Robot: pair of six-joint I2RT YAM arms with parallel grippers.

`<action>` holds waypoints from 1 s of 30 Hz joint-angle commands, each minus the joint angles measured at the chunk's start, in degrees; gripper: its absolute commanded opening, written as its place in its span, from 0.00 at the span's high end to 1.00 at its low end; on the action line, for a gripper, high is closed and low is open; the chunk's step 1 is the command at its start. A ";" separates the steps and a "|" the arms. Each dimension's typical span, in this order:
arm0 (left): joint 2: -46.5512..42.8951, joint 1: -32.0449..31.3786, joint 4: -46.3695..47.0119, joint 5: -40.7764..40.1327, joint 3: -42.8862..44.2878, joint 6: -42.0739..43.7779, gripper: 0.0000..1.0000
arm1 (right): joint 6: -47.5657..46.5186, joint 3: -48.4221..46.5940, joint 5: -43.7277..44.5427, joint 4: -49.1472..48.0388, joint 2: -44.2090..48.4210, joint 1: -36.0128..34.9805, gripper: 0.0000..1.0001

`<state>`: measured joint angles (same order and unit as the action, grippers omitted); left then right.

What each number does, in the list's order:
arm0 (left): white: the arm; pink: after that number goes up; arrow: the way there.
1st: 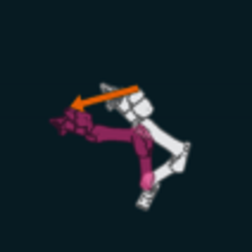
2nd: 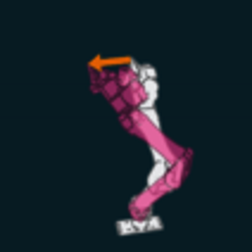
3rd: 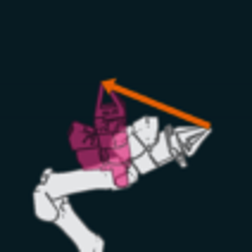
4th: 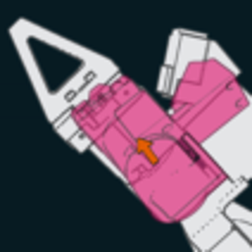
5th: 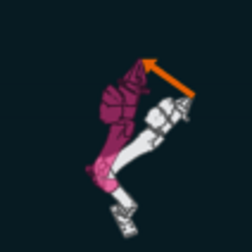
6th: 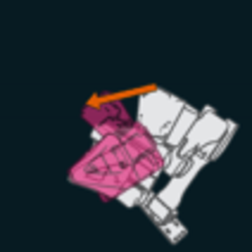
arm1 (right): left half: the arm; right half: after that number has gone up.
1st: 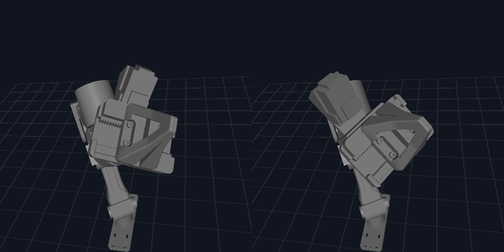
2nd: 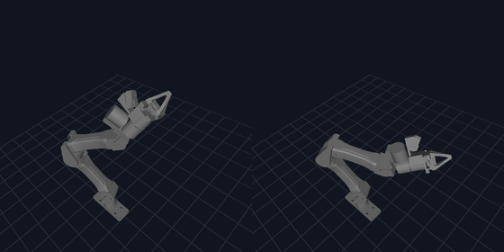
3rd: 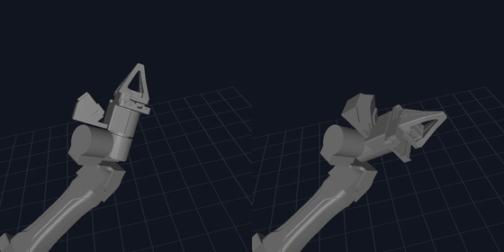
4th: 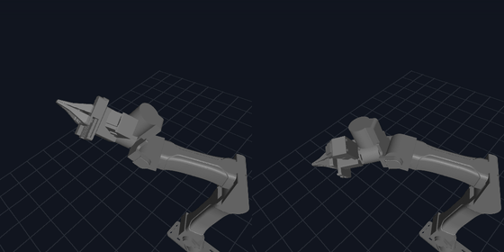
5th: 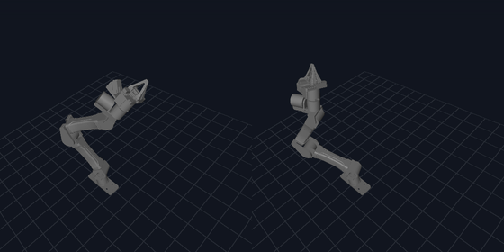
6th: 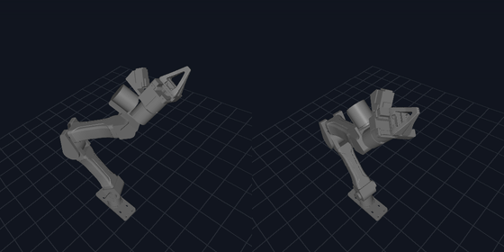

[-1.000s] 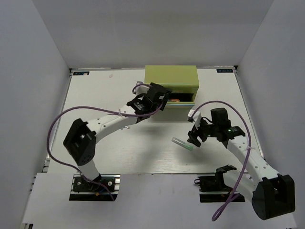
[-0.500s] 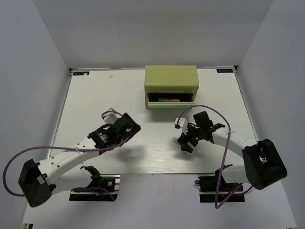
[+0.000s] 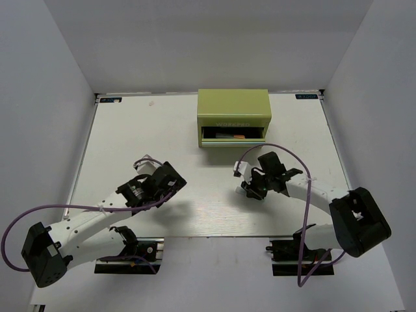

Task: Sort the stationery into containers
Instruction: Pick up the pen from the center of the board, then place the pen in the drawer.

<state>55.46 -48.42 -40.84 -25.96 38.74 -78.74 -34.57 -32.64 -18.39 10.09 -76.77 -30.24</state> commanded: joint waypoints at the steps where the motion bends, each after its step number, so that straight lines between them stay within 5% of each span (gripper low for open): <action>1: -0.27 0.44 0.58 -0.07 -1.12 -0.89 0.00 | -5.15 -3.64 -4.45 8.19 3.73 0.09 0.93; 5: -0.27 0.44 3.13 1.08 -3.40 -0.89 0.00 | -10.25 -14.86 -5.78 11.80 8.30 0.27 0.95; 13: 0.26 0.44 4.37 2.92 -4.55 -0.89 0.00 | -10.87 -30.09 -3.50 8.55 2.69 0.18 0.94; 30: -1.32 0.44 4.89 3.54 -6.66 -0.89 0.00 | -18.25 -34.77 8.20 -6.39 -9.89 0.18 0.88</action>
<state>55.79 -48.31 -35.92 -22.44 32.60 -79.53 -50.70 -64.14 -12.10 8.73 -86.63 -30.13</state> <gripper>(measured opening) 0.994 0.322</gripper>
